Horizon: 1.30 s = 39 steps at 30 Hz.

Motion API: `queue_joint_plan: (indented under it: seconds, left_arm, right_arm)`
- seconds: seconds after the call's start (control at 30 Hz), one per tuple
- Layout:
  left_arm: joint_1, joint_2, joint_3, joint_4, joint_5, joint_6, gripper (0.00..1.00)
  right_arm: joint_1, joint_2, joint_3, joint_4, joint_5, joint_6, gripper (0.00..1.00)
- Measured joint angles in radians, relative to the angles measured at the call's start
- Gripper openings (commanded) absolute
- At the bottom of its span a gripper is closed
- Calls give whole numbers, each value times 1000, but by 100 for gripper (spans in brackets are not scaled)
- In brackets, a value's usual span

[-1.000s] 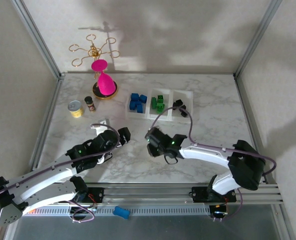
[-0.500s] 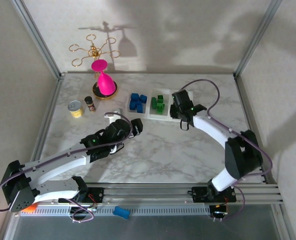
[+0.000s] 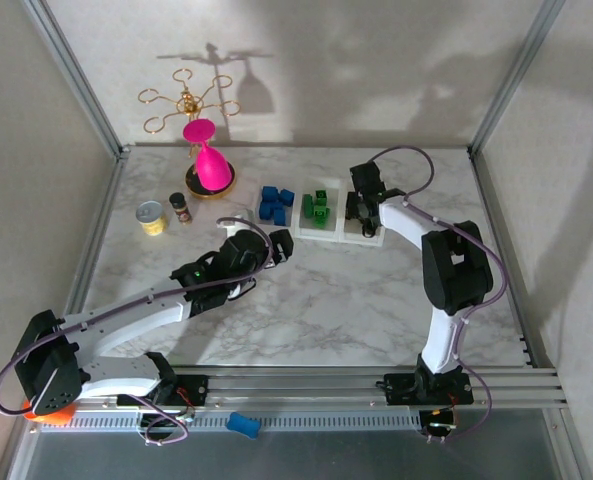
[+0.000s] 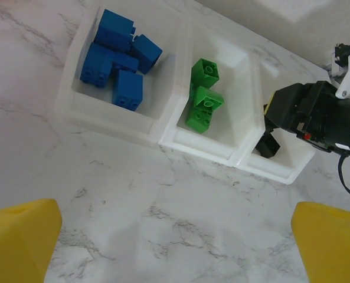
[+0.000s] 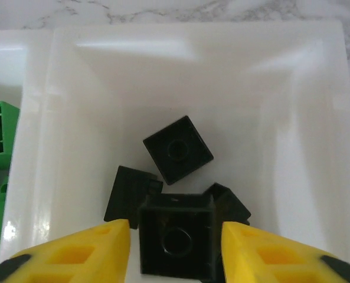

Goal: Sort the legos into containers by color
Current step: Place the lego in the container, then reset both arms

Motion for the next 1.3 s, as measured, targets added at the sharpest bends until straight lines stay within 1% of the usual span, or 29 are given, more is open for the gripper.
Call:
queue_joint_plan:
  seconds: [0.17, 0.2, 0.27, 0.33, 0.37, 0.47, 0.53, 0.6, 0.7, 0.77, 0.83, 0.9, 0.93, 1.03, 1.1, 1.23, 1.27, 1.3]
  left_arm:
    - [12, 0, 0, 19, 13, 7, 100]
    - [17, -2, 0, 19, 14, 8, 100]
    - [27, -12, 0, 17, 10, 13, 100]
    - [39, -38, -1, 10, -14, 31, 100]
    - [46, -58, -3, 7, -36, 39, 100]
    - [82, -152, -35, 10, -151, 76, 99]
    - [123, -240, -92, 37, -261, 117, 100]
    - [175, -320, -174, 102, -355, 169, 100]
    - [299, -386, -327, 239, -476, 271, 100]
    - [404, -374, -414, 341, -489, 332, 100]
    - [527, -314, -501, 474, -447, 395, 100]
    - [607, -242, -569, 603, -401, 449, 100]
    - [632, -204, -602, 679, -369, 472, 100]
    - [690, -82, -668, 894, -265, 529, 100]
    - [716, 3, -675, 1011, -202, 561, 100]
    - [735, 137, -678, 1226, -76, 616, 100]
    - [736, 165, -682, 1272, -53, 626, 99]
    - [736, 194, -687, 1315, -35, 634, 100]
  right_arm:
    - [0, -37, 5, -5, -6, -13, 59]
    - [0, -60, 0, -5, -7, -14, 62]
    - [-3, -124, -20, -1, -7, -16, 74]
    - [-10, -224, -63, 9, -1, -16, 91]
    - [-19, -279, -91, 21, 4, -13, 97]
    - [-77, -467, -219, 92, 36, -12, 99]
    - [-139, -591, -353, 190, 80, -18, 99]
    - [-206, -674, -497, 285, 123, -21, 99]
    - [-306, -697, -690, 419, 164, -23, 99]
    - [-346, -677, -809, 522, 194, -38, 99]
    - [-365, -643, -925, 653, 201, -65, 99]
    - [-372, -601, -1003, 783, 196, -93, 99]
    - [-374, -575, -1033, 858, 182, -109, 99]
    - [-378, -513, -1057, 1033, 119, -155, 99]
    - [-380, -481, -1057, 1147, 67, -184, 99]
    - [-379, -406, -1112, 1402, -32, -236, 99]
    - [-379, -387, -1131, 1445, -41, -243, 99]
    - [-376, -373, -1140, 1452, -48, -249, 99]
